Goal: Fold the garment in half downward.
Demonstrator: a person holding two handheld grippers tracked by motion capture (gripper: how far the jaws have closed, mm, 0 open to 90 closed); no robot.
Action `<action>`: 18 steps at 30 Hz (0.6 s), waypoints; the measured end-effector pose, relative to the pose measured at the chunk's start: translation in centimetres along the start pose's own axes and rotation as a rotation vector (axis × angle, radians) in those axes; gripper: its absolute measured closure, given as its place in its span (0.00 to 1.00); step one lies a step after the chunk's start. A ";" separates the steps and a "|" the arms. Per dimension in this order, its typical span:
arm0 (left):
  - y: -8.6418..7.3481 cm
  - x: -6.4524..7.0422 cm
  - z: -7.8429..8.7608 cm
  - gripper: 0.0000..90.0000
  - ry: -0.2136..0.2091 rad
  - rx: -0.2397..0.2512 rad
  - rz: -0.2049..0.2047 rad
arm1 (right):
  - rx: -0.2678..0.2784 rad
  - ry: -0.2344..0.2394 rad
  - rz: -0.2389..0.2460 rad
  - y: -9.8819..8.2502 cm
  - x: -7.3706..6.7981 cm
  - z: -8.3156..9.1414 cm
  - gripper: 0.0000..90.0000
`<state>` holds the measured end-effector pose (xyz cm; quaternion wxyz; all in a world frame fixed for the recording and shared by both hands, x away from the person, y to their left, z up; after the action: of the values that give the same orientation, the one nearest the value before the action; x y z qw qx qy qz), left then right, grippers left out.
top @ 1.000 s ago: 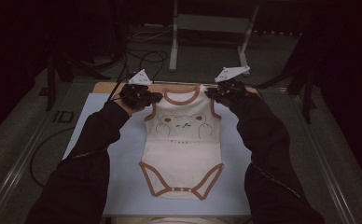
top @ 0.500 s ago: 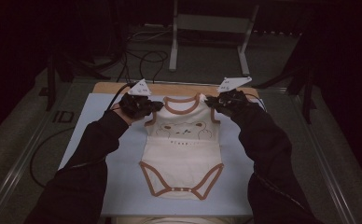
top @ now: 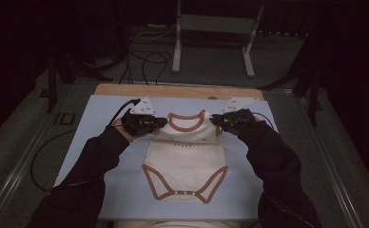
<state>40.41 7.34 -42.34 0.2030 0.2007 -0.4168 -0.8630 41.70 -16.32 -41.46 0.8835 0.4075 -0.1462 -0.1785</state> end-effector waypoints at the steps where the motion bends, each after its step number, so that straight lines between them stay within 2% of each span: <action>1: -0.2 0.2 0.0 0.96 -0.004 -0.002 0.001 | 0.003 0.003 0.000 -0.1 -0.2 0.0 0.92; 10: -1.7 1.7 0.0 0.96 -0.031 -0.010 0.007 | 0.010 0.034 -0.008 -1.5 -1.9 0.0 0.92; 18: -2.8 2.5 0.1 0.96 -0.044 -0.015 0.013 | 0.011 0.057 -0.008 -2.5 -3.5 -0.3 0.92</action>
<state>37.71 7.74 -44.99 0.2009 0.1772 -0.4162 -0.8689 38.22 -16.14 -43.95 0.8844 0.4179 -0.1202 -0.1698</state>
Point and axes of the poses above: each handheld gripper's, and its own axes: z roughly backward along the jaws, y roughly out of its top, x roughly to its right, the point moved 7 cm from there along -z, roughly forward along the jaws, and after that the axes turned 7 degrees about y, right-handed, at the moved point
